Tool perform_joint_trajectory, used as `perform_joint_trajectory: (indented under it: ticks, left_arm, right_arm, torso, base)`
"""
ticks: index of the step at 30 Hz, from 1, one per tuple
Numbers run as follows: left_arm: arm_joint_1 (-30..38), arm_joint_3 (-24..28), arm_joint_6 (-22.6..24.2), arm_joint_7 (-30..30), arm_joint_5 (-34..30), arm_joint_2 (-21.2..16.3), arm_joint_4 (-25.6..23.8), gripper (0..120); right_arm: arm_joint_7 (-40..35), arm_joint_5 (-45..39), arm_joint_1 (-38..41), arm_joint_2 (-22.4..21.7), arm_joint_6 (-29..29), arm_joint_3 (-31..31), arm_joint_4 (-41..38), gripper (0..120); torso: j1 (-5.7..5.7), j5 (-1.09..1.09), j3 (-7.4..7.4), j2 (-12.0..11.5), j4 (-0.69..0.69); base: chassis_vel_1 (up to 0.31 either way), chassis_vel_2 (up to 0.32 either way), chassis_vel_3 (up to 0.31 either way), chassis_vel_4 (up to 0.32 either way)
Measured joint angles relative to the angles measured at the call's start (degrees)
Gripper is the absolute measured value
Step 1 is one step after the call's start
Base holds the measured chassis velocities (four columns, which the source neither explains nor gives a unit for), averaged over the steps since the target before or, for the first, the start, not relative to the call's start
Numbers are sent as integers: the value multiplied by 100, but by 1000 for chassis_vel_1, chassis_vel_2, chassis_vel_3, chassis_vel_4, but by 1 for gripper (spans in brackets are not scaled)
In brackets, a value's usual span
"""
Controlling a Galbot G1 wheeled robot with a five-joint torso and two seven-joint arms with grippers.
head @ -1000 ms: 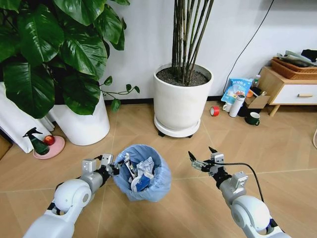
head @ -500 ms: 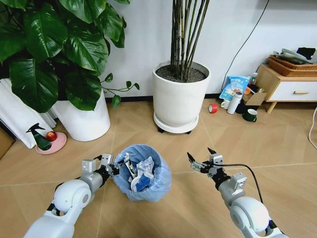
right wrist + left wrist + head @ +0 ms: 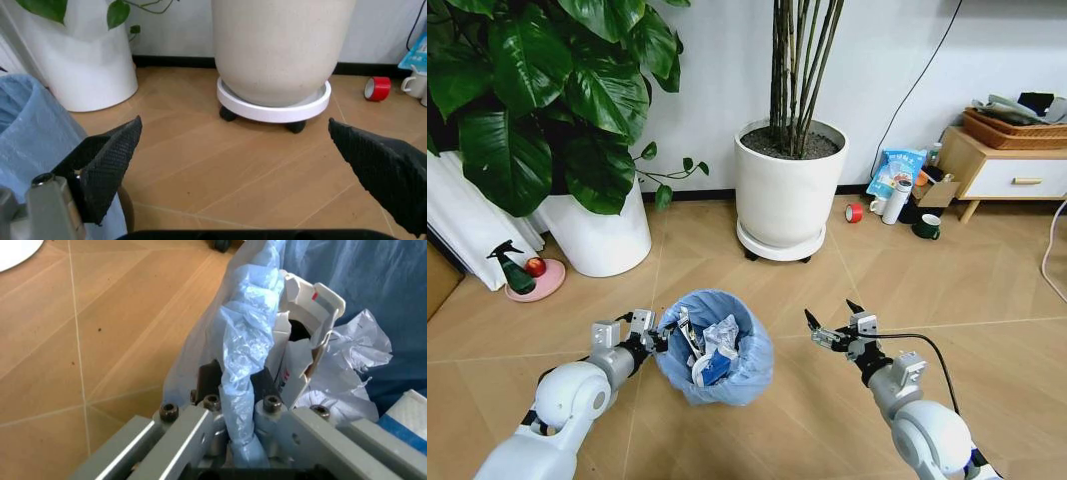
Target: Pick up the trash bin and place the garbage on the floor into it.
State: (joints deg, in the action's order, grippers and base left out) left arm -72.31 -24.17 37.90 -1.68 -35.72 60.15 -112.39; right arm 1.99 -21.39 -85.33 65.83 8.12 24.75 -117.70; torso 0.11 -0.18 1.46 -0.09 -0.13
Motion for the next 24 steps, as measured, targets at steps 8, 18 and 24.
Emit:
perform_joint_trajectory:
  ticks: [8, 18, 24]
  left_arm:
    - [-12, 0, -1, -8, 11, 1, -13, 0]
    - [-36, -5, -15, -23, 53, 35, -16, 0]
    - [-50, -4, -15, -28, 53, 28, -27, 0]
  right_arm:
    - [15, 42, -41, 48, -5, 11, -22, 100]
    - [24, 63, -65, 54, -8, 11, -39, 100]
    - [29, 97, -92, 90, -16, 5, -45, 100]
  torso:
    - [0, 1, 0, 0, 0]
    - [0, 1, 0, 0, 0]
    - [0, 0, 0, 0, 0]
  base:
    - [91, -90, -80, 98]
    - [74, -70, -76, 79]
    - [85, -84, -85, 81]
